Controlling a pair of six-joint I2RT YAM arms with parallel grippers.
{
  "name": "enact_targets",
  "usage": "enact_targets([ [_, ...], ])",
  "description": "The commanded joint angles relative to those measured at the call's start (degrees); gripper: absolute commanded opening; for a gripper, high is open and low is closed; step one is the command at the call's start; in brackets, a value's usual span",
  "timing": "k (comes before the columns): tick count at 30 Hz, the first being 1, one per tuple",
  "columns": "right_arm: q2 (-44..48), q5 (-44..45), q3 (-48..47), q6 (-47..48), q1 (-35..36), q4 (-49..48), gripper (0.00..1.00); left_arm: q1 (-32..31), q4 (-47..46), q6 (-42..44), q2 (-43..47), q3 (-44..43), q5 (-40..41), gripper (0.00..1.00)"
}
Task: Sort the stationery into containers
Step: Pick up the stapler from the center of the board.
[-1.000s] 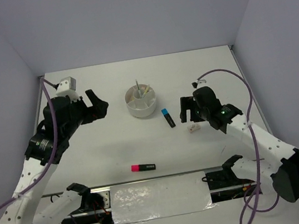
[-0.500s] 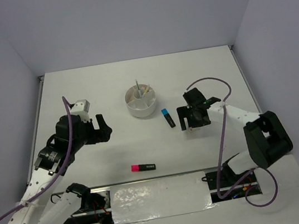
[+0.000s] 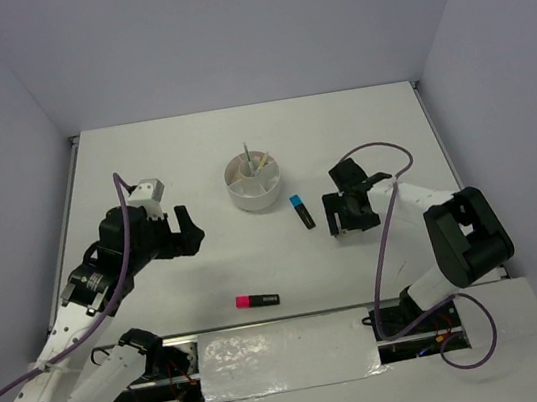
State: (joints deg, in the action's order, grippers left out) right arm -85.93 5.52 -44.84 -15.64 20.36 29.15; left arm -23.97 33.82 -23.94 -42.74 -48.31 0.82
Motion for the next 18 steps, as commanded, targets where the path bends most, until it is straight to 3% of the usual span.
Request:
enact_targets([
  [1, 3.3, -0.4, -0.9, -0.7, -0.2, -1.3, 0.83, -0.6, -2.6, 1.0, 0.7, -0.4, -1.2, 0.99],
  [8, 2.1, -1.3, -1.7, 1.0, -0.5, -0.9, 0.73, -0.8, -2.6, 1.0, 0.9, -0.3, -1.1, 0.99],
  [11, 0.3, -1.3, -2.1, 1.0, -0.5, -0.8, 0.62, -1.3, -2.5, 0.9, 1.3, -0.2, -1.1, 0.99],
  [15, 0.9, -1.1, -1.9, 1.0, -0.5, -0.8, 0.62, -1.8, -2.4, 0.9, 0.9, -0.3, -1.1, 0.99],
  [16, 1.0, -1.1, -1.9, 1.0, -0.7, -0.9, 0.69, -1.8, -2.4, 1.0, 0.8, -0.3, -1.1, 0.99],
  [18, 0.4, -0.9, -2.2, 1.0, -0.5, -0.7, 0.72, -1.9, -2.4, 0.9, 0.8, -0.3, -1.1, 0.99],
])
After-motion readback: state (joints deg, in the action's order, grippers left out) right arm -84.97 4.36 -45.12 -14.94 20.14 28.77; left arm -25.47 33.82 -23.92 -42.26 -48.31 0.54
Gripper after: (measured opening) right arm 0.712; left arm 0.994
